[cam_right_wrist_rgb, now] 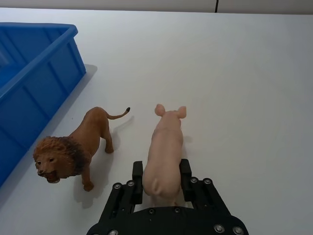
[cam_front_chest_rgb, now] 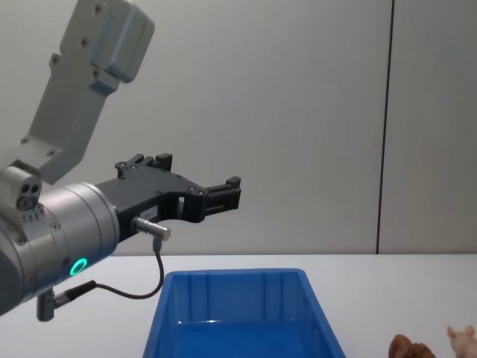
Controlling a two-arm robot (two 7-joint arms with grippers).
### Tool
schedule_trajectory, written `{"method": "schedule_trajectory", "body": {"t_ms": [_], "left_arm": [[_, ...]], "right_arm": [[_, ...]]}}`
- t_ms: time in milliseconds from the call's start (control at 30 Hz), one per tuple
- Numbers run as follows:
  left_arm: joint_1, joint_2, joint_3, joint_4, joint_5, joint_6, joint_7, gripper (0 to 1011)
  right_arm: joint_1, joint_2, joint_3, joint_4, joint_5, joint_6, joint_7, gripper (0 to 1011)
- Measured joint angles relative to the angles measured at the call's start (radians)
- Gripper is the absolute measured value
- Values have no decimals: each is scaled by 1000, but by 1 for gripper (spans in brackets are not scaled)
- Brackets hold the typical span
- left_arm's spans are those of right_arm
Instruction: Pick up the two dolls from the table and place them into the box.
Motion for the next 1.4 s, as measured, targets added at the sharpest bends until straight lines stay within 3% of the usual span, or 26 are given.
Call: {"method": "schedule_trajectory", "body": {"t_ms": [67,133,633,967,1400], "left_arm": [[0,0,0,0,0,0,0,1003],[0,0,0,0,0,0,0,1003],[0,0,0,0,0,0,0,1003],[0,0,0,0,0,0,0,1003],[0,0,0,0,0,0,0,1003]], "right_arm": [[0,0,0,0,-5,-3,-4,405],[-1,0,-1,-6,-14,-10,-12,382],[-21,14,0,-103,-86,-78,-44,372],[7,12,-5,-174,-122,-91,29,372],[109,-40,-39,-157,-156,-30,185,372]]}}
